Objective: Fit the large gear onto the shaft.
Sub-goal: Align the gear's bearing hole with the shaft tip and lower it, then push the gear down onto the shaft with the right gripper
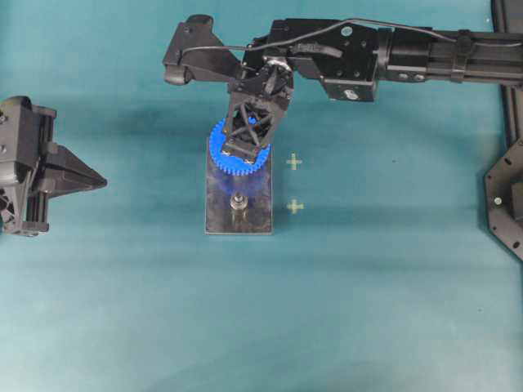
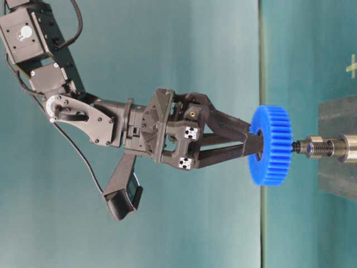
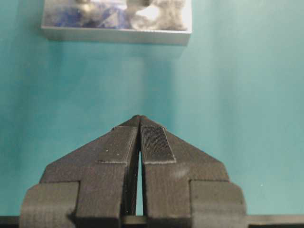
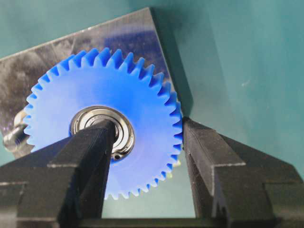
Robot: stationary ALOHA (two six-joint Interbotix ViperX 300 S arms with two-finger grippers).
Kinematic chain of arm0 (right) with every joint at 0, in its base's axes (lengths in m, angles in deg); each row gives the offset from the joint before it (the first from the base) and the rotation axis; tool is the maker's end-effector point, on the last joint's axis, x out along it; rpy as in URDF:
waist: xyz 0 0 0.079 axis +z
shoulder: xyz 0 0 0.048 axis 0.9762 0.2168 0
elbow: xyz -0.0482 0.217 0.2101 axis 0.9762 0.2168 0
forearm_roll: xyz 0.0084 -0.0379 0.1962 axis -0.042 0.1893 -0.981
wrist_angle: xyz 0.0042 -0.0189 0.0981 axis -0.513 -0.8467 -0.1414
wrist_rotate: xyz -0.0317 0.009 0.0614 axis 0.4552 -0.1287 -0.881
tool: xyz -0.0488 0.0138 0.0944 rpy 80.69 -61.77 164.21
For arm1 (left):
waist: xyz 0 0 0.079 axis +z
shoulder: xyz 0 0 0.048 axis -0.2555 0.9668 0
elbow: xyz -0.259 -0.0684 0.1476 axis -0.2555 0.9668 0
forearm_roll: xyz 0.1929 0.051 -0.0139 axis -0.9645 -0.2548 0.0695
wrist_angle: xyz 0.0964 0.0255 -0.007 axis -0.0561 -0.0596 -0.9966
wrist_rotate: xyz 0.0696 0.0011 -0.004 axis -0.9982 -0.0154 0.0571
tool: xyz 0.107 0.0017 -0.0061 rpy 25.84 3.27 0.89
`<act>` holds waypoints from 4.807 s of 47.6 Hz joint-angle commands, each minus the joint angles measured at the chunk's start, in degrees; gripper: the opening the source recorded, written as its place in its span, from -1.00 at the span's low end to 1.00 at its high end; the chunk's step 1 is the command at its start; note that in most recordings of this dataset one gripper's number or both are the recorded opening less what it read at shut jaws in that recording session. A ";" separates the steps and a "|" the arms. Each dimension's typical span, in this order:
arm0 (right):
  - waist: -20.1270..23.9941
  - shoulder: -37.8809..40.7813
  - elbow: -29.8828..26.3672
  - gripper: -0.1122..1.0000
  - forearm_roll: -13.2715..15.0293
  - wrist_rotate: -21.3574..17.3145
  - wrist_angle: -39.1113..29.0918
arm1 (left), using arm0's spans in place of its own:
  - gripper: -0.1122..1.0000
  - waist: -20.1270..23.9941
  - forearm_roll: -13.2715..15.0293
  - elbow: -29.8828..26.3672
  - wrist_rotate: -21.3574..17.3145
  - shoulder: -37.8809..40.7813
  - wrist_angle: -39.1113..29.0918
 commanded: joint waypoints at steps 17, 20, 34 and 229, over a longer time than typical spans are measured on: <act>0.53 -0.18 -1.67 0.08 -0.26 0.97 0.44 | -0.80 0.09 -0.18 -0.97 0.09 0.00 0.62; 0.35 -0.09 -1.67 0.08 -0.26 0.97 0.35 | -0.80 0.09 -0.18 -0.88 0.09 0.00 0.53; -0.26 0.18 -1.67 0.08 -0.26 0.97 -0.26 | -0.80 0.09 -0.18 -1.14 0.26 0.00 0.62; 3.78 -5.10 -6.77 0.61 2.72 0.44 -11.87 | -0.80 0.09 -0.18 0.00 2.46 -0.53 1.41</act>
